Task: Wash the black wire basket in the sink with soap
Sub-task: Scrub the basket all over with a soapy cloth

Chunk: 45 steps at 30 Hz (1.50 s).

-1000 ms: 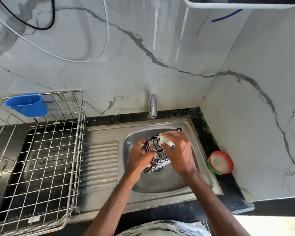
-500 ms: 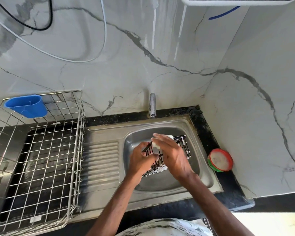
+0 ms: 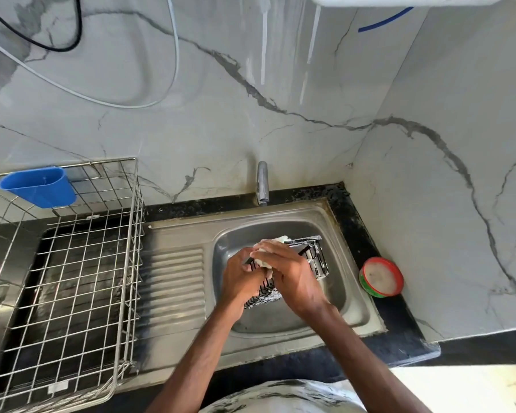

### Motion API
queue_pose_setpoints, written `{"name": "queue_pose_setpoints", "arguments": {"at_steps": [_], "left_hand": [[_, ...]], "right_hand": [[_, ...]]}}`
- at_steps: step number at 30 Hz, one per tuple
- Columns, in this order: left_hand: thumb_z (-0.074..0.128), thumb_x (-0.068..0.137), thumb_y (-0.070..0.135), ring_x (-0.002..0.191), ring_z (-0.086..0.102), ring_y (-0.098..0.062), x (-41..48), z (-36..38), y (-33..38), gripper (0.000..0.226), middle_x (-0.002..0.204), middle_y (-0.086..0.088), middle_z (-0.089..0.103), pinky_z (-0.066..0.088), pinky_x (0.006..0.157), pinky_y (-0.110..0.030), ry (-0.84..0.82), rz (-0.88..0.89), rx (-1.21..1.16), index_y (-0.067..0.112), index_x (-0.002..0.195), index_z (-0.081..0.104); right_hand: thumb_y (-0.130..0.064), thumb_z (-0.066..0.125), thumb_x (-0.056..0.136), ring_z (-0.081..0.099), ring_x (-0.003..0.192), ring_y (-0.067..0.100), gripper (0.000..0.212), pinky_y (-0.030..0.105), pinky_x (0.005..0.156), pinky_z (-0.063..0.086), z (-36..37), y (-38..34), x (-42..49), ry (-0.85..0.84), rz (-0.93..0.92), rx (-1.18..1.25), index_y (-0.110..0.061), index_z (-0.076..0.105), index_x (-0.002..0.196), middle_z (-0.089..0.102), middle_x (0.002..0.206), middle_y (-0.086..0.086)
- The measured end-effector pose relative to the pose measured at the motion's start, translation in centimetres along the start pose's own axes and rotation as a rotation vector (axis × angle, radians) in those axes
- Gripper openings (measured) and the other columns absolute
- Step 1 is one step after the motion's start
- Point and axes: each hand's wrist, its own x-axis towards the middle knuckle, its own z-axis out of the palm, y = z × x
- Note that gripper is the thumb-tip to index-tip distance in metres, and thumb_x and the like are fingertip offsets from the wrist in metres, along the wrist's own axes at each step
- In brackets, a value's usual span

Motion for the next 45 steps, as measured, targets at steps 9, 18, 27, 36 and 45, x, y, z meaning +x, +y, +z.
{"name": "queue_pose_setpoints", "arguments": {"at_steps": [9,18,27,36,45], "left_hand": [[0.079,0.081,0.011,0.093,0.078,-0.024,0.6,-1.2,-0.8,0.042,0.091,-0.006,0.080,0.060,0.064,-0.033,-0.021,-0.053,-0.068,0.033,0.115,0.071],[0.077,0.087,0.014,0.096,0.077,-0.030,1.1,-1.3,-0.9,0.028,0.094,-0.004,0.080,0.061,0.063,-0.035,0.032,-0.063,-0.119,0.033,0.108,0.075],[0.080,0.089,0.017,0.090,0.078,-0.023,1.1,-0.8,-0.5,0.037,0.094,-0.002,0.081,0.065,0.063,-0.038,-0.015,-0.019,-0.108,0.044,0.114,0.073],[0.082,0.090,0.023,0.093,0.078,-0.024,1.5,-1.4,-0.1,0.043,0.119,-0.009,0.076,0.063,0.057,-0.035,-0.001,-0.031,-0.190,0.028,0.131,0.072],[0.083,0.088,0.021,0.109,0.072,-0.036,2.3,-2.7,-0.4,0.044,0.121,-0.010,0.074,0.066,0.063,-0.042,-0.007,0.002,-0.169,0.026,0.129,0.071]], "right_hand": [[0.035,0.045,0.068,0.074,0.093,0.023,0.062,0.010,0.083,0.055,-3.7,7.0,-0.3,0.246,0.299,-0.192,-0.005,0.079,0.102,0.075,0.106,0.014],[0.034,0.053,0.060,0.072,0.100,0.032,0.067,0.038,0.072,0.064,-2.1,3.7,-4.1,0.265,0.328,-0.279,-0.009,0.080,0.104,0.074,0.113,0.015],[0.002,0.039,0.085,0.071,0.106,0.023,0.046,0.029,0.080,0.062,-0.3,-1.2,-1.8,0.148,0.090,-0.145,-0.006,0.077,0.109,0.074,0.115,0.011],[0.027,0.064,0.077,0.069,0.112,0.018,0.049,0.021,0.099,0.053,0.4,-1.2,-3.4,0.143,0.019,-0.075,-0.008,0.077,0.109,0.074,0.117,0.007],[0.030,0.056,0.074,0.069,0.111,0.011,0.059,0.026,0.088,0.059,-3.1,4.6,-3.6,0.271,0.228,-0.151,-0.012,0.078,0.110,0.074,0.116,0.005]]}}
